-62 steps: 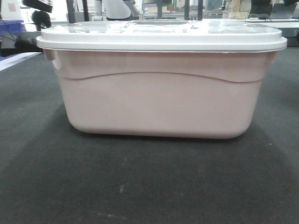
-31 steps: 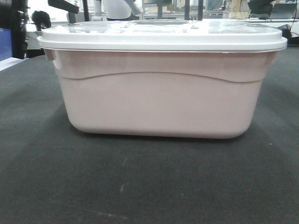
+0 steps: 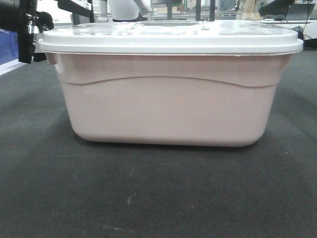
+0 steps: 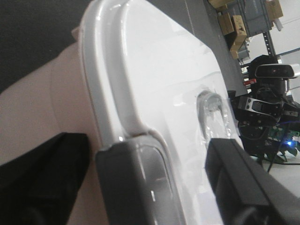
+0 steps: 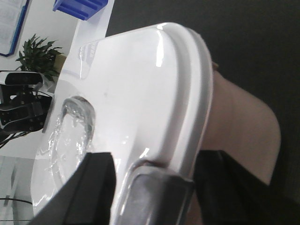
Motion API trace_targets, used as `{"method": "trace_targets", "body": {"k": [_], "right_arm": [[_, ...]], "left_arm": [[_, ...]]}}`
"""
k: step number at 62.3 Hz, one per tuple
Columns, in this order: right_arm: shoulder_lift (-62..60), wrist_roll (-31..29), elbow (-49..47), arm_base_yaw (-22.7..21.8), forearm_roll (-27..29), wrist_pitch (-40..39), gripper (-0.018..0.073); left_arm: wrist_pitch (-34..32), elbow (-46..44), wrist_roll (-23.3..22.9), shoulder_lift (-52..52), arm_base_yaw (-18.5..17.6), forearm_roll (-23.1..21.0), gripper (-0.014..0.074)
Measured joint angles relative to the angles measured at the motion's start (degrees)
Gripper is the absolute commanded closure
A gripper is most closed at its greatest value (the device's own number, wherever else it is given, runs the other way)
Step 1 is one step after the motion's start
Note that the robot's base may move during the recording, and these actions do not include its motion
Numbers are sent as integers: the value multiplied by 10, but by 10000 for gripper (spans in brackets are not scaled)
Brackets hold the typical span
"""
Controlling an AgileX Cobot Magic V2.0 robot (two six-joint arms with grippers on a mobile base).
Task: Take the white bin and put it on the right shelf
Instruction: 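Lift the pink bin off the table with both grippers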
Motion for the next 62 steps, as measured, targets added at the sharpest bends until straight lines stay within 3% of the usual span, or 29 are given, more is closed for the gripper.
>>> {"method": "trace_targets", "body": {"k": [11,23,41,62], "right_arm": [[0,2,0,11,6,-11,435],[2,5,0,13,2,-24,500],[-26,-9,2,15,24,-40,500],[-117,-28,-18,15,114,-56,500]], "left_arm": [[-19,-1,1,1,3,2,455],[-23,-2,-17,1,9,-25,723],[-29,-7,-10,-22,10,-49,713],[-46,-67,-22,-137,10,-52,713]]}}
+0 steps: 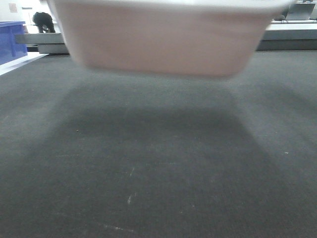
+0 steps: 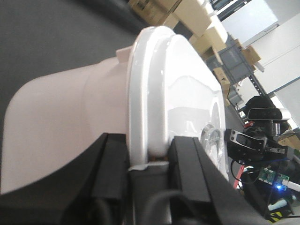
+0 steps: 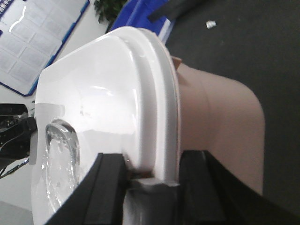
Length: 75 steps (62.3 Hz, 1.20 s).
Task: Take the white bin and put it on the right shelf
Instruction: 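Lift the pink bin off the table with both grippers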
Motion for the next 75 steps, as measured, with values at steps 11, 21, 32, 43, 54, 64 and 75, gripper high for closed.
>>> {"method": "trace_targets", "body": {"k": [11,21,32,43,54,64,75], "right_arm": [[-32,-1,-30,-1,28,-7,500],[-50,-2,-60,-5,40,-17,500],[-66,-2,-83,-9,55,-35,500],[-71,-2,-88,-9,65,-44,500],[-71,-2,-88,-9,67,-49,500],[-71,-2,-88,-9,67,-49,500],[-71,-2,-88,-9,67,-51,500]], "left_arm": [[-11,-36,-14,-44,-3,0,713],[-28,-58,-18,-76,-15,0,713],[-37,-62,-20,-106,-26,0,713],[-38,-63,-20,-120,-30,0,713],[-38,-63,-20,-120,-31,2,713],[-38,-63,-20,-120,-31,3,713],[-38,-63,-22,-120,-31,4,713]]}}
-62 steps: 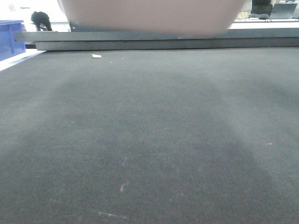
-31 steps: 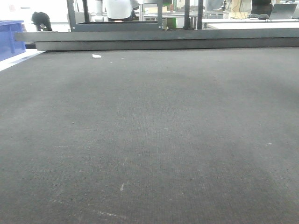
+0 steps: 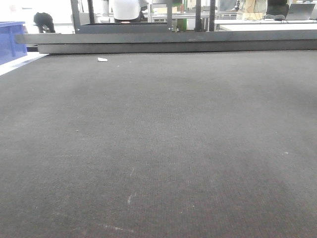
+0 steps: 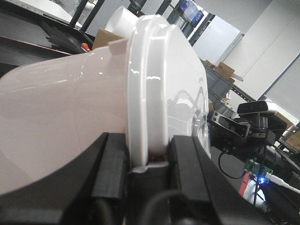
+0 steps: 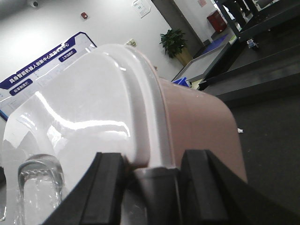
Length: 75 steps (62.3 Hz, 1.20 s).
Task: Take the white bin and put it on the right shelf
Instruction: 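Lift the pink bin off the table with both grippers, then hold the bin with both grippers while driving toward the steel shelving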
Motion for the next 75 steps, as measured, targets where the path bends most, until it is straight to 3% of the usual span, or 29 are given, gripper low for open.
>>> {"method": "trace_targets", "body": {"k": [75], "right_arm": [[0,0,0,0,0,-2,500]], "left_arm": [[3,0,0,0,-1,2,713]]}}
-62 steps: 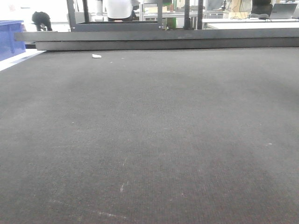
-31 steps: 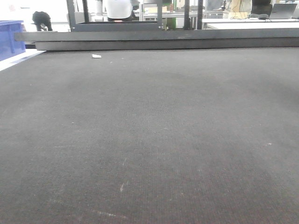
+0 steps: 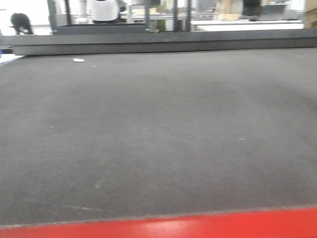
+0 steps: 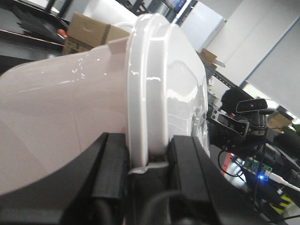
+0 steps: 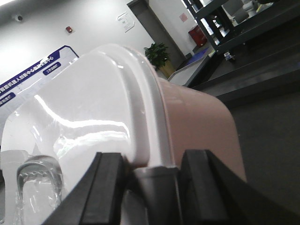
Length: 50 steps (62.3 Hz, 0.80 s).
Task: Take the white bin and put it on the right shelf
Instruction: 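Hold the bin with both grippers while driving toward the steel shelving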
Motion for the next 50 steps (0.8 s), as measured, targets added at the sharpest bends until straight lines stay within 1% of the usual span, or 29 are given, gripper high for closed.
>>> {"method": "trace_targets", "body": {"k": [50], "right_arm": [[2,0,0,0,0,-2,500]], "left_arm": [[5,0,0,0,-1,1,713]]}}
